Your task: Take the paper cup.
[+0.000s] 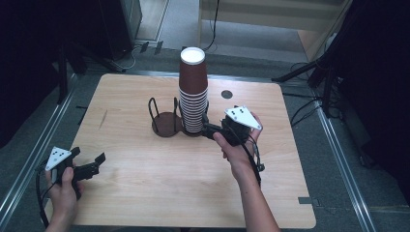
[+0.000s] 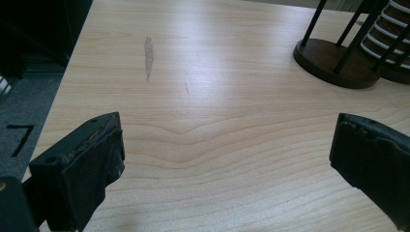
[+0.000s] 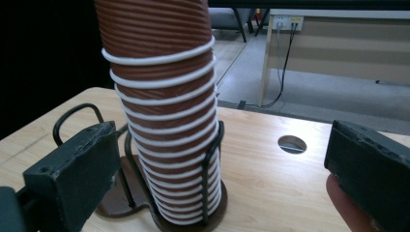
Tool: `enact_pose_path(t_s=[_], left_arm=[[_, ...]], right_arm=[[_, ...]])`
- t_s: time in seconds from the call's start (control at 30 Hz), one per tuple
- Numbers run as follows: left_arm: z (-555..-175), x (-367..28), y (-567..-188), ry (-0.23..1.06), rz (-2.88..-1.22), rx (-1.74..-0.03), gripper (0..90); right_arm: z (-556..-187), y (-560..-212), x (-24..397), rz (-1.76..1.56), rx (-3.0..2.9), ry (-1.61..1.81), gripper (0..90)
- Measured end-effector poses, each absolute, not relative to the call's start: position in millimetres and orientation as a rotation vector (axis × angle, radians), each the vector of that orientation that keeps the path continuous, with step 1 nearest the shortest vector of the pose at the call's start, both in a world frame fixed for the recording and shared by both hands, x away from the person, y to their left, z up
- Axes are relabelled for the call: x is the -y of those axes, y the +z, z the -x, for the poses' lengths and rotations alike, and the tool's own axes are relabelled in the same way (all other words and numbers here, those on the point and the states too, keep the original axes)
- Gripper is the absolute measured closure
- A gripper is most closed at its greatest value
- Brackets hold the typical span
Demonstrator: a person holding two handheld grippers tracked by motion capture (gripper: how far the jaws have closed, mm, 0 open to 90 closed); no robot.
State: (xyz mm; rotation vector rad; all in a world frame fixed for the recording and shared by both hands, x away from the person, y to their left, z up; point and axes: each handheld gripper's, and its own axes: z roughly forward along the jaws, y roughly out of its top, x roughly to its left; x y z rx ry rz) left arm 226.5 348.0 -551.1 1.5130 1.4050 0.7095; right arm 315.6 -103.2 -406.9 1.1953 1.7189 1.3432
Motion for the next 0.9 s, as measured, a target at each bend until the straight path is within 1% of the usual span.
enact_pose_path(t_s=[0.53,0.9], left_arm=[[-226.6,-348.2,-551.1,0.701,-1.514,-1.403,0.0],[-227.0,-348.1,-551.1,0.696,-1.513,-1.402,0.0]], right_arm=[[-335.9,-393.5,71.3,-1.173,-1.729,1.368,0.0],[-348.3,-391.1,61.2,-1.209,-1.709,1.413,0.0]])
